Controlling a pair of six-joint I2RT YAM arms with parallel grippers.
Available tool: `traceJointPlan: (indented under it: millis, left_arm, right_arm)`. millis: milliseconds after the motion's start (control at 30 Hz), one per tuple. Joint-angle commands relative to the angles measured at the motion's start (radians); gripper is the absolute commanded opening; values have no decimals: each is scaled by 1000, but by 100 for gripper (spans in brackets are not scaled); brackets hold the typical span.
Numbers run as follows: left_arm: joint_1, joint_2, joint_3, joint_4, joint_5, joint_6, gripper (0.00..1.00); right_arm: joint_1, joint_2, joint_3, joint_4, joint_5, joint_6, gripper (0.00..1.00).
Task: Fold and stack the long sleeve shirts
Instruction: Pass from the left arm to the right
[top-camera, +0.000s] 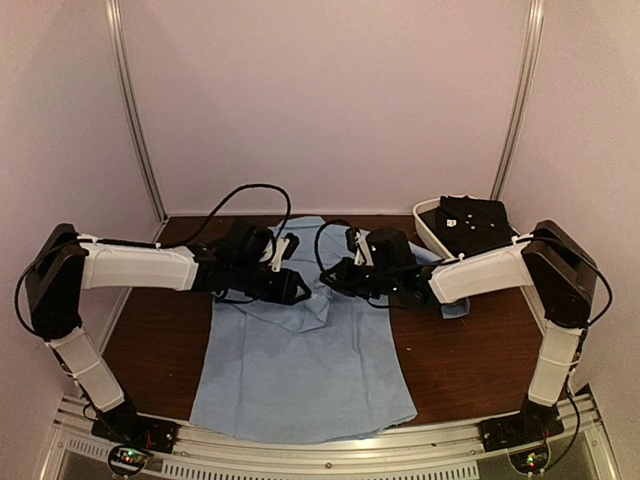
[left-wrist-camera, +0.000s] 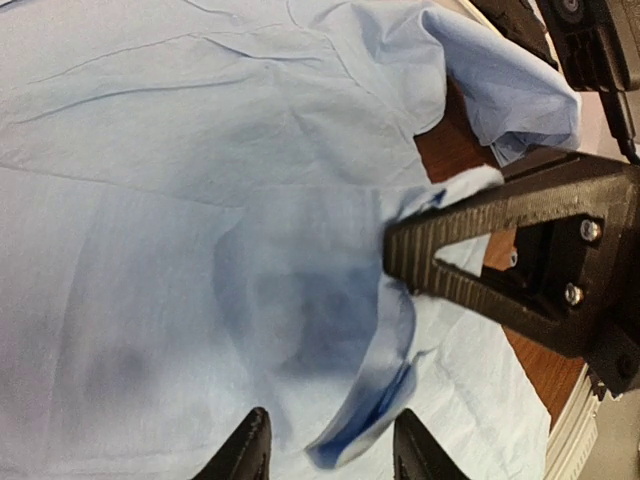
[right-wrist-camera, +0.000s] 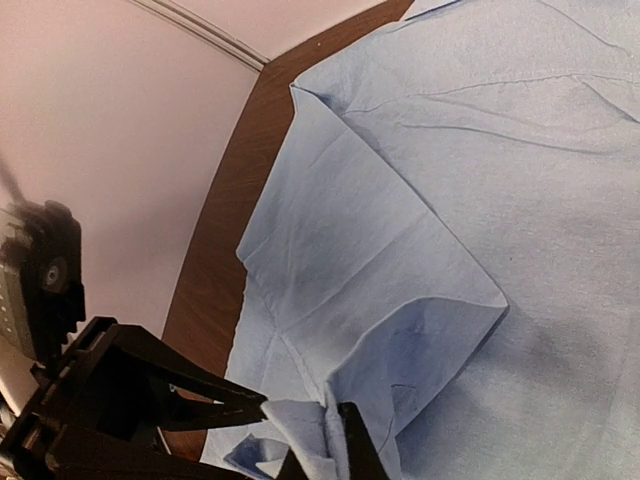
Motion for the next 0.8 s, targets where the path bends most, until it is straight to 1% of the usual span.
traceJointPlan:
  millis: [0,67,233,500,767]
  left_arm:
    - [7,-135,-41,-181,-128,-79,45]
    - [9,-193,-84,-250,-160,-115,46]
    - [11,-313,-200,-460,-207,-220,45]
    - [5,-566,-449,-619,-193,-406,42]
    - [-30,-727,-574,-770,-168,-566,38]
  right_arm:
    - [-6,-17,68,-40,16,-125,0]
    - [-4,-1,115,-95,1,-183,0]
    - [-4,7,156,-133,0,-265,0]
    - [0,-7,210,-192,-57,-354,0]
    - [8,-25,221,-207,-86,-393,0]
